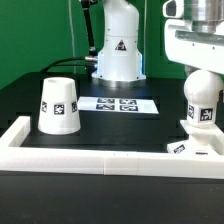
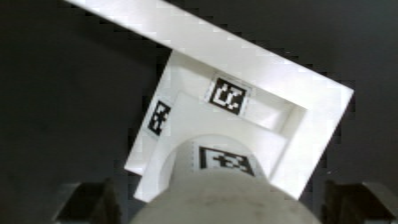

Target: Assemble lamp

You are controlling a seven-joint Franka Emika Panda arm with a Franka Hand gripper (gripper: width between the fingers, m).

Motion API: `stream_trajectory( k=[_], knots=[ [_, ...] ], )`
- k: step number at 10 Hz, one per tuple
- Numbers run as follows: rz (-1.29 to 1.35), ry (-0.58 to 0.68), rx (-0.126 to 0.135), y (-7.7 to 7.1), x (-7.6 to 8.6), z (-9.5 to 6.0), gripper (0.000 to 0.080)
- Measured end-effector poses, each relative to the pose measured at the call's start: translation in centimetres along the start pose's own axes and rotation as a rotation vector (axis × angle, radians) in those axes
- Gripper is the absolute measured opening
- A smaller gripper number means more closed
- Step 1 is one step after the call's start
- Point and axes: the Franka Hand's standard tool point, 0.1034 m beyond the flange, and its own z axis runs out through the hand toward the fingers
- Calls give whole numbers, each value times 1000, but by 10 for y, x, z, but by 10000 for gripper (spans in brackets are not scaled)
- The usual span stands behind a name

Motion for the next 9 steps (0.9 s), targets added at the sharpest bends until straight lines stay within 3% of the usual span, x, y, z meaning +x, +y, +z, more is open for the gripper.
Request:
stream_trajectory(
  k=[2, 4, 9],
  knots=[
    [14, -2, 1, 0, -2, 0, 569],
    [-115, 2, -2, 2, -3, -1, 680],
    [-598, 3, -5, 10, -5, -4, 698]
  ],
)
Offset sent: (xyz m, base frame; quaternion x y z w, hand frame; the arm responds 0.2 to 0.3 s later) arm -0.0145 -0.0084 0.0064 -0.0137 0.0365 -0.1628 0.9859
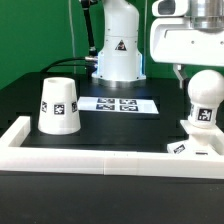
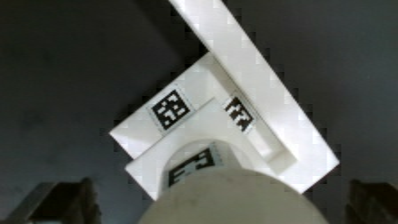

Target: Assemble lamp

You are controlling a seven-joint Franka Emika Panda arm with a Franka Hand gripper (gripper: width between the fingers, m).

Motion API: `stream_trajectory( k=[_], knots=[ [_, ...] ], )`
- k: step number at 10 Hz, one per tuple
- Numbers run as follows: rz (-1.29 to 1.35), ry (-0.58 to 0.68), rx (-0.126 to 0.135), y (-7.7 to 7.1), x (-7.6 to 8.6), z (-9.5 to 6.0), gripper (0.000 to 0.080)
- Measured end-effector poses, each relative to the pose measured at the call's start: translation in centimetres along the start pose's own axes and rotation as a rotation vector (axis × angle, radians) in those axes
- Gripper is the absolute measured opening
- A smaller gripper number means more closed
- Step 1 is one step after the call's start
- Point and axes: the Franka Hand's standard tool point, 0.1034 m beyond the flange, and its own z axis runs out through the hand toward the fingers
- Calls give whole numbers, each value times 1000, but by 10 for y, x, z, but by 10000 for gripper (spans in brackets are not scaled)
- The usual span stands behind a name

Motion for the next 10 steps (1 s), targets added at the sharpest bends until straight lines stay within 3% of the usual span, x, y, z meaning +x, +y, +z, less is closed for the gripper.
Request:
stream_trajectory(
  k=[3, 5, 10],
  knots=[
    [-237, 2, -6, 1, 0, 1, 698],
    [-587, 27, -31, 2, 6, -2, 698],
    [-1024, 18, -39, 7, 12, -1, 698]
  ],
)
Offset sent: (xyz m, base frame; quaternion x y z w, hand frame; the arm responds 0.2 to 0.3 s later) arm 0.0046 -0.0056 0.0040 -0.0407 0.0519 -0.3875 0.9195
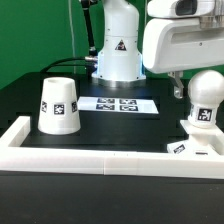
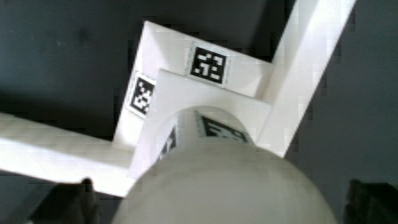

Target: Assemble lamp

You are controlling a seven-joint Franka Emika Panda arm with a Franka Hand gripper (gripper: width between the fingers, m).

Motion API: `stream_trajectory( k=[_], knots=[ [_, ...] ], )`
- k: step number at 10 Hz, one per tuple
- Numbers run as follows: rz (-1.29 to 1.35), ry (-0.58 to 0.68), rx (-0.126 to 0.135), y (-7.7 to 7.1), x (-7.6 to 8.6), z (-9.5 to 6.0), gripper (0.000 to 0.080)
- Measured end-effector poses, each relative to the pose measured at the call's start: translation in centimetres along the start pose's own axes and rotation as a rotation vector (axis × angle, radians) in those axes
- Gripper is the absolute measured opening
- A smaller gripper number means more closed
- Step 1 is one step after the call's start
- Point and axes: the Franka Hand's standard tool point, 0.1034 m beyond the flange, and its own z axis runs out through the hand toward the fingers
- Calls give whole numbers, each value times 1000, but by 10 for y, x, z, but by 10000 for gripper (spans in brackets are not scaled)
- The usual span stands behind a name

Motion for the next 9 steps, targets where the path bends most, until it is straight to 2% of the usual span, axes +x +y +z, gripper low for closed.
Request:
stream_trajectory(
  k=[2, 4, 6, 9],
  knots=[
    [-96, -1, -1, 1, -1, 0, 698],
    [-260, -8, -13, 5, -1, 0, 698],
    [-511, -21, -50, 7, 6, -4, 698],
    [-826, -53, -71, 3, 7, -3, 698]
  ],
)
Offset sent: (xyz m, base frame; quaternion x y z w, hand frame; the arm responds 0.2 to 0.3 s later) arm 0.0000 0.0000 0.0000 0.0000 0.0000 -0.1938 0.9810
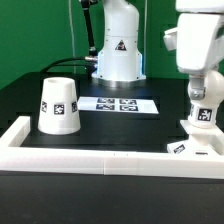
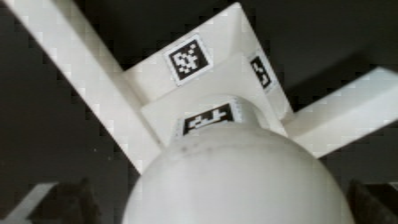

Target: Assemble lamp

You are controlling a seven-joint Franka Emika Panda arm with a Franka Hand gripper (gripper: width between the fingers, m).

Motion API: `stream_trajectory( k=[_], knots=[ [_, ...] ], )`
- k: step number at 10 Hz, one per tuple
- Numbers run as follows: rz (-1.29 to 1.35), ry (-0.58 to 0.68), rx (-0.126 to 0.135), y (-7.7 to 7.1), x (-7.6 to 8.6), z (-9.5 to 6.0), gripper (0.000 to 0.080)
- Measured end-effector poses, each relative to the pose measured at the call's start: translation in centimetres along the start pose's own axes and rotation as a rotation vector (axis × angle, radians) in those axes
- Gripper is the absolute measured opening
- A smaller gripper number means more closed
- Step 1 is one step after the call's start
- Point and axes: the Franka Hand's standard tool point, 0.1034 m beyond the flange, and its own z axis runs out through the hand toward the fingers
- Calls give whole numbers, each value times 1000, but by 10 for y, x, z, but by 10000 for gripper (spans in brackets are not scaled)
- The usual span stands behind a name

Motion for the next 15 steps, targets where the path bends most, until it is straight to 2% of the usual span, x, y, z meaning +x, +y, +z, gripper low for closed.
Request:
stream_trajectory(
  k=[3, 7, 8, 12, 13, 15],
  knots=[
    [-185, -36, -17, -3, 8, 0, 698],
    [-226, -36, -23, -4, 9, 1, 698],
    [-225, -36, -23, -4, 9, 1, 597],
    [-195, -35, -23, -3, 8, 1, 576],
    [-139, -32, -22, -3, 8, 1, 576],
    [156, -28, -27, -2, 6, 1, 576]
  ],
)
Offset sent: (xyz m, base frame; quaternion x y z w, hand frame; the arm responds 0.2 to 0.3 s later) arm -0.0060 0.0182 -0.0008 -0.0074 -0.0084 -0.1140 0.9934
